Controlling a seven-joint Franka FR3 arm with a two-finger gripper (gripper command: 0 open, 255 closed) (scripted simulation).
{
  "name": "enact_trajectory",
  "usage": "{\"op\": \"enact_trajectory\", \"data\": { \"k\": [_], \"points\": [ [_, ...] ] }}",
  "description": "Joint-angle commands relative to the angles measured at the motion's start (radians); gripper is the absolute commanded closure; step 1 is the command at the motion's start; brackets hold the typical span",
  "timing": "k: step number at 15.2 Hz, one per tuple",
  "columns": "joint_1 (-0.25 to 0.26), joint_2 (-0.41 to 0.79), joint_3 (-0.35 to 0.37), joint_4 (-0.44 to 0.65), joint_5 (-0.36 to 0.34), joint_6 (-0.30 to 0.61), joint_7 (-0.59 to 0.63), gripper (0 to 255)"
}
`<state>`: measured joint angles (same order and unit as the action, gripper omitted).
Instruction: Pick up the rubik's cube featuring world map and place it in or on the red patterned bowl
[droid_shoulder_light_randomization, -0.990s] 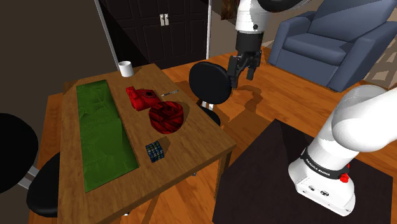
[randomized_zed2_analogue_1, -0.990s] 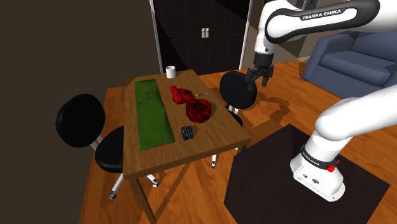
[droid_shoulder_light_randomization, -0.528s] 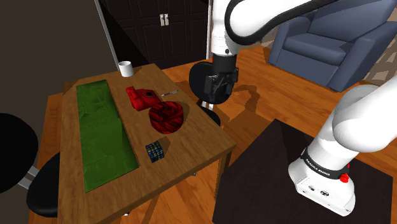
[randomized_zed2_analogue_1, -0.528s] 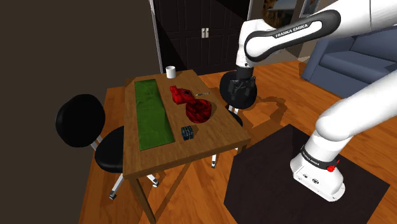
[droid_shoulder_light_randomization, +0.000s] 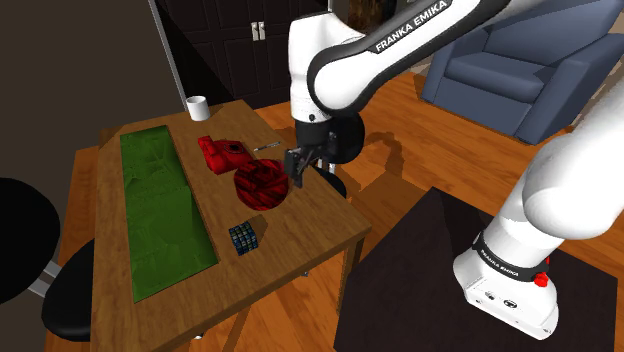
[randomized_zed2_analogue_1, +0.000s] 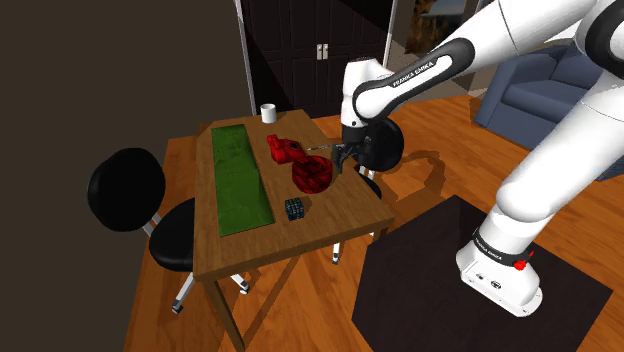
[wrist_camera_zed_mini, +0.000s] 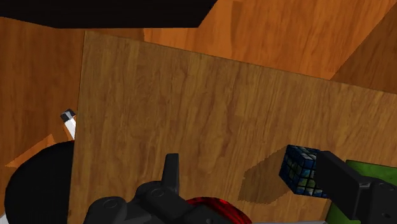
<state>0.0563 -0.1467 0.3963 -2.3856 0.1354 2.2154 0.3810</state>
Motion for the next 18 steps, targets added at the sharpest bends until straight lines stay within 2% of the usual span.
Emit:
{"op": "enact_trajectory", "data": {
  "k": [1,5,8,13,18],
  "points": [
    [0.005,0.087,0.025,0.036,-0.038,0.051,0.051,0],
    [0.026,0.257,0.046,0.129,-0.141,0.119,0.152,0],
    [0.061,0.383,0.039,0.214,-0.223,0.152,0.226,0],
    [0.143,0.585,0.000,0.381,-0.337,0.174,0.323,0],
    [0.232,0.782,-0.045,0.583,-0.409,0.164,0.380,0]
  ]
}}
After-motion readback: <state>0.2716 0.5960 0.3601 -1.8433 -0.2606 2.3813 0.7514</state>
